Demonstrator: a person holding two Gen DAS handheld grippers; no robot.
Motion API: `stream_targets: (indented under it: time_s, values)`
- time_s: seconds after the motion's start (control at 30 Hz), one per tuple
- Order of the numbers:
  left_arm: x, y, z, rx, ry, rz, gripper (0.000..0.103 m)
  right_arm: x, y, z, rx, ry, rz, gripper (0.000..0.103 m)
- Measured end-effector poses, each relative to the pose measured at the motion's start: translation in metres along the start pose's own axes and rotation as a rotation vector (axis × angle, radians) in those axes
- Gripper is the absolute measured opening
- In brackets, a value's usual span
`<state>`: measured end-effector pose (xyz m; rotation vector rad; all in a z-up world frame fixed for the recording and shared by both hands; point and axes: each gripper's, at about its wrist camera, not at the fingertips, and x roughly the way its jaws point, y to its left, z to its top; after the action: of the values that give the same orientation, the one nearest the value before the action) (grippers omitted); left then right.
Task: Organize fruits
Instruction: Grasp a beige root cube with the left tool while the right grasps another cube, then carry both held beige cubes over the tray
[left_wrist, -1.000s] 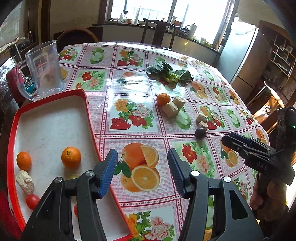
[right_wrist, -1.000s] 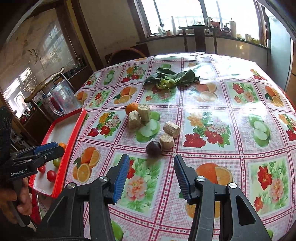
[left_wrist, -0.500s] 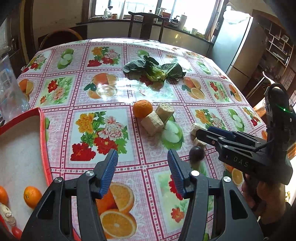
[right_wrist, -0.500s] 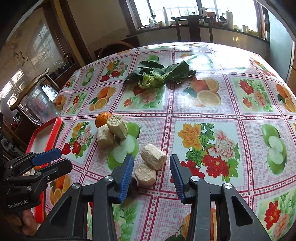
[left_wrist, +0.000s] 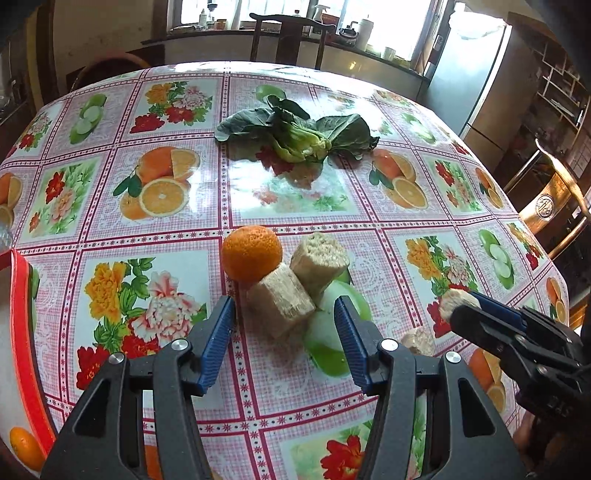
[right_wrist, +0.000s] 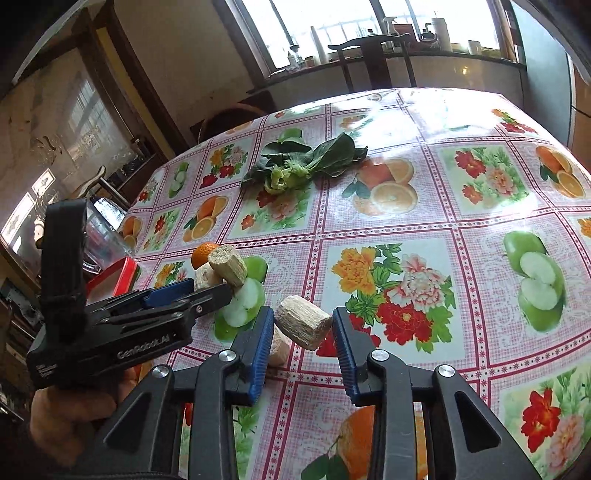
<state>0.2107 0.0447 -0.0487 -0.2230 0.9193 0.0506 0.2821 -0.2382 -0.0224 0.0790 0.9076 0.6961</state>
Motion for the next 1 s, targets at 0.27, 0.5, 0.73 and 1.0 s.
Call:
stream_targets:
  time_s: [0.27,0.5,0.73,1.0]
  values:
    - [-0.004,0.001,-0.004,0.0,-0.005,0.003,0.035,-0.028,0.005,-0.012,0.03,-0.037,0.044,0.033]
    - [-0.032,0.006,-0.031,-0.033,-0.009,-0.033,0.035,-0.045,0.017,-0.026,0.032,-0.053,0.067,0.033]
    - [-0.074,0.015,-0.053,-0.062,-0.059,-0.057,0.035,-0.058,0.034,-0.038,0.014,-0.055,0.084,0.033]
    - [-0.119,0.031,-0.076,-0.107,-0.125,-0.067,0.035,-0.072,0.063,-0.048,-0.028,-0.06,0.109,0.033]
